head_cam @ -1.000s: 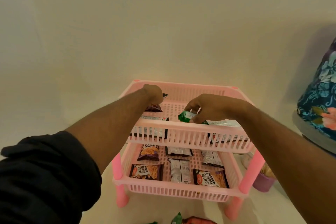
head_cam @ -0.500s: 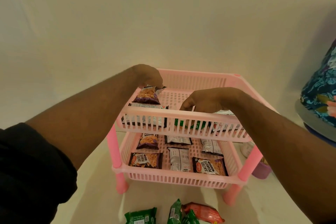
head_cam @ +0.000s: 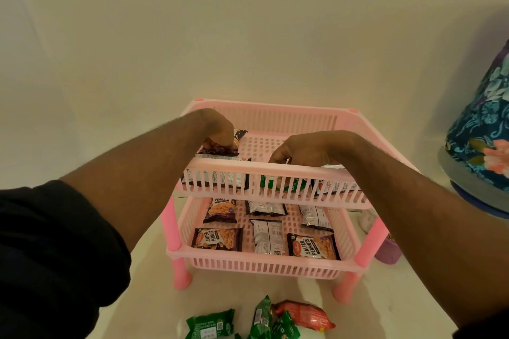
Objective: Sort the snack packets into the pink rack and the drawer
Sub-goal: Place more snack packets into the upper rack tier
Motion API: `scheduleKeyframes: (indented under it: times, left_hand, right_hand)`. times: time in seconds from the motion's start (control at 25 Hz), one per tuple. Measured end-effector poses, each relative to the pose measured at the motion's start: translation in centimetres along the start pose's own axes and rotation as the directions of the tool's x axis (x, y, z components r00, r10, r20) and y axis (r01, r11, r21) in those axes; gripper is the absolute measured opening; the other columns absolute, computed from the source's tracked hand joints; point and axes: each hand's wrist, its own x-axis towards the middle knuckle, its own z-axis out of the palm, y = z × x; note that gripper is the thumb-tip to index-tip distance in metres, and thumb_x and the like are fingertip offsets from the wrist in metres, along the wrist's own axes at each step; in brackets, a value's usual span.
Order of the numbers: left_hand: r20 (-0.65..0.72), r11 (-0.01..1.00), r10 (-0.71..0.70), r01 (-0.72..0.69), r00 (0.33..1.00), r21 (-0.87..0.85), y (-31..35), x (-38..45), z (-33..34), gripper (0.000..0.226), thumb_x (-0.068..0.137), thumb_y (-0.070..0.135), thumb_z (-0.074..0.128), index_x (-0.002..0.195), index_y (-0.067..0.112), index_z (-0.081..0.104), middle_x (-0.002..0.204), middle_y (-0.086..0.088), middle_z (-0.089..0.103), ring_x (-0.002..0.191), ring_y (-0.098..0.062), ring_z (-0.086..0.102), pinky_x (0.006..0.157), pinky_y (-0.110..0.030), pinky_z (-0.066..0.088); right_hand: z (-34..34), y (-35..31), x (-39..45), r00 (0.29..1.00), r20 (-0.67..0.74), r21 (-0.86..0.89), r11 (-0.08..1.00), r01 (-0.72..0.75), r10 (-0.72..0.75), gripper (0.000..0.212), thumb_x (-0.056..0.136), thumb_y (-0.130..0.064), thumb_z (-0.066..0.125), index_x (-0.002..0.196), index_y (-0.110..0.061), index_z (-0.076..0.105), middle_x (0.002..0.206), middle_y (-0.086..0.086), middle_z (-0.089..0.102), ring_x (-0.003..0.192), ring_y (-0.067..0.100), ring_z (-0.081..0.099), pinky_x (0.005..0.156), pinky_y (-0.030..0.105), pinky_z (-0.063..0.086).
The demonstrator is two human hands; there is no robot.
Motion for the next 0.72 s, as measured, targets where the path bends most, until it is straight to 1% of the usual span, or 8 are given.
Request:
scheduleKeyframes:
  times: [0.08,0.2,0.36,0.44,0.52,0.6,0.64,0.72]
  left_hand:
    - [-0.054,0.998,0.012,-0.009,0.998,0.057,0.1,-0.3,0.2,0.051,0.099,0.039,0.054,0.137,0.005,0.047,0.125,-0.011,0.057,0.103,-0.025,0.062,0.088,-0.036,0.056]
    - [-0.127,0.986,0.046,-0.025,0.991,0.164,0.3,-0.6,0.3,0.044,0.101,0.035,0.050,0.129,0.002,0.055,0.109,-0.010,0.058,0.086,-0.023,0.058,0.072,-0.032,0.049]
    - [-0.151,0.986,0.066,-0.041,0.986,0.161,0.1,-0.7,0.6,0.043,0.098,0.041,0.054,0.117,0.002,0.062,0.094,-0.005,0.063,0.074,-0.018,0.060,0.063,-0.029,0.048]
    - [-0.182,0.990,0.089,-0.067,0.979,0.126,0.0,-1.0,0.6,0.043,0.097,0.043,0.056,0.117,0.005,0.061,0.103,-0.004,0.064,0.080,-0.018,0.060,0.070,-0.030,0.048]
    - [-0.237,0.989,0.137,-0.120,0.962,0.084,0.4,-1.8,0.5,0.042,0.096,0.040,0.058,0.119,0.005,0.061,0.110,-0.003,0.065,0.083,-0.017,0.059,0.077,-0.031,0.049]
    - [-0.319,0.981,0.192,-0.186,0.928,0.050,1.1,-3.2,0.4,0.041,0.096,0.038,0.059,0.122,0.005,0.061,0.115,-0.007,0.066,0.087,-0.020,0.061,0.076,-0.030,0.048]
    - [-0.376,0.977,0.210,-0.208,0.902,0.046,1.7,-4.1,0.4,0.045,0.096,0.039,0.059,0.125,0.005,0.060,0.122,-0.011,0.064,0.096,-0.025,0.062,0.079,-0.032,0.046]
    - [-0.512,0.965,0.238,-0.262,0.825,0.026,3.0,-6.4,0.7,0.050,0.096,0.040,0.058,0.133,0.006,0.055,0.135,-0.013,0.057,0.116,-0.031,0.057,0.089,-0.036,0.043]
  right_hand:
    - [0.0,-0.1,0.0,1.000,-0.007,0.007,1.000,-0.002,0.002,0.034,0.089,-0.014,0.073,0.122,-0.019,0.070,0.106,-0.004,0.076,0.079,0.004,0.074,0.057,0.015,0.055]
    - [0.0,0.0,-0.2,1.000,-0.017,0.006,1.000,-0.011,0.012,0.035,0.088,-0.015,0.074,0.122,-0.021,0.070,0.107,-0.005,0.076,0.081,0.004,0.074,0.059,0.015,0.056]
    - [0.2,0.2,-0.7,0.999,-0.026,0.034,0.999,-0.021,0.022,0.036,0.087,-0.016,0.074,0.123,-0.022,0.070,0.107,-0.006,0.076,0.084,0.005,0.074,0.062,0.017,0.057]
    - [0.3,0.3,-1.3,0.996,-0.089,0.025,1.000,-0.017,0.019,0.039,0.088,-0.020,0.073,0.126,-0.022,0.067,0.106,-0.007,0.076,0.087,0.006,0.074,0.073,0.021,0.057]
    - [0.4,0.3,-2.1,0.977,-0.212,0.034,0.999,0.004,0.004,0.037,0.091,-0.023,0.069,0.127,-0.019,0.065,0.103,-0.009,0.073,0.090,0.008,0.071,0.083,0.026,0.050]
    - [0.7,0.2,-3.3,0.935,-0.354,0.065,0.997,0.039,-0.013,0.029,0.092,-0.025,0.068,0.120,-0.016,0.068,0.099,-0.011,0.070,0.089,0.007,0.068,0.078,0.024,0.047]
    - [0.9,0.1,-4.1,0.905,-0.425,0.077,0.995,0.057,-0.019,0.024,0.092,-0.026,0.068,0.113,-0.016,0.071,0.098,-0.011,0.070,0.087,0.006,0.067,0.075,0.022,0.046]
    - [1.4,0.0,-5.7,0.820,-0.572,0.071,0.994,0.079,-0.025,0.016,0.091,-0.029,0.069,0.102,-0.017,0.073,0.095,-0.010,0.071,0.081,0.002,0.066,0.070,0.020,0.046]
